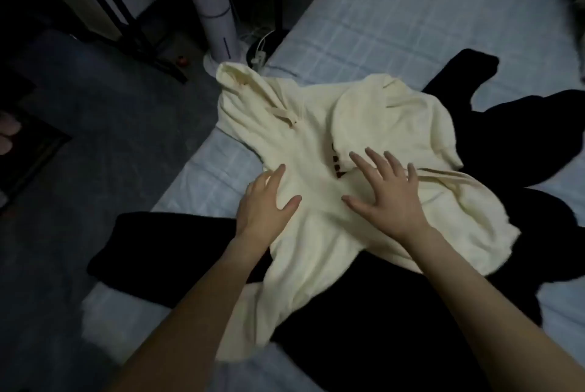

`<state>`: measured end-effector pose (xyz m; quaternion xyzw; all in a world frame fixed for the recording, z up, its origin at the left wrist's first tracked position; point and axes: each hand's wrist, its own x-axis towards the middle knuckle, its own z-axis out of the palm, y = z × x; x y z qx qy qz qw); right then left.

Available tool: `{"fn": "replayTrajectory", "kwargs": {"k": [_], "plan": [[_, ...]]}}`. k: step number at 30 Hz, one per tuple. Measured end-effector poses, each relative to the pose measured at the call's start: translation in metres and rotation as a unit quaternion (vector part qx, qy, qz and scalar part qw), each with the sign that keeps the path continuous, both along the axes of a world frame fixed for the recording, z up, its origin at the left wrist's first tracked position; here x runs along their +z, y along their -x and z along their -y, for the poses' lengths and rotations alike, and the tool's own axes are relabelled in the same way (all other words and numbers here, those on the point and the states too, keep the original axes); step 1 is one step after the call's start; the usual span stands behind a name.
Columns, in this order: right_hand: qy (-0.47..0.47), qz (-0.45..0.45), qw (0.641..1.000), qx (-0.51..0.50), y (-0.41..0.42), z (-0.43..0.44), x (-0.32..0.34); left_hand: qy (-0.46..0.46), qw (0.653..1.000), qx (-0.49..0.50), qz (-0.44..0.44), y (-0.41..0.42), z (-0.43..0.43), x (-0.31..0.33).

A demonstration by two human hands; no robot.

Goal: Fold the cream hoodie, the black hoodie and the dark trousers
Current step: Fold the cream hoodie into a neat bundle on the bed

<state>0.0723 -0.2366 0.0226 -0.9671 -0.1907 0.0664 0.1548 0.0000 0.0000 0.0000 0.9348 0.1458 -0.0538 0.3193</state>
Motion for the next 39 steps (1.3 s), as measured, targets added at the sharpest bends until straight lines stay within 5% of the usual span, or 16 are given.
{"fn": "replayTrajectory", "kwargs": {"k": [4,6,9,16,20,25,39], "plan": [[0.019,-0.036,0.999,-0.002,-0.049,-0.013,-0.064,0.079,0.986,0.141,-0.032,-0.03,-0.004,-0.074],[0.019,-0.016,1.0,0.006,-0.056,-0.014,-0.093,0.048,0.985,0.163,-0.037,-0.039,0.004,-0.094],[0.027,0.047,0.998,0.033,-0.063,-0.006,-0.122,0.041,0.983,0.177,0.005,-0.045,0.009,-0.113],[-0.077,0.05,0.995,0.035,-0.077,0.0,-0.115,0.248,0.96,0.13,0.028,-0.038,0.002,-0.104],[-0.196,-0.04,0.98,-0.001,-0.063,-0.002,-0.082,0.34,0.93,0.136,0.043,-0.036,-0.008,-0.064],[-0.352,-0.164,0.92,-0.058,-0.023,-0.006,-0.017,0.37,0.919,0.123,0.055,-0.019,-0.018,0.012],[-0.477,-0.2,0.849,-0.107,0.145,0.035,0.182,0.339,0.938,0.022,0.067,0.109,0.006,0.227]]}}
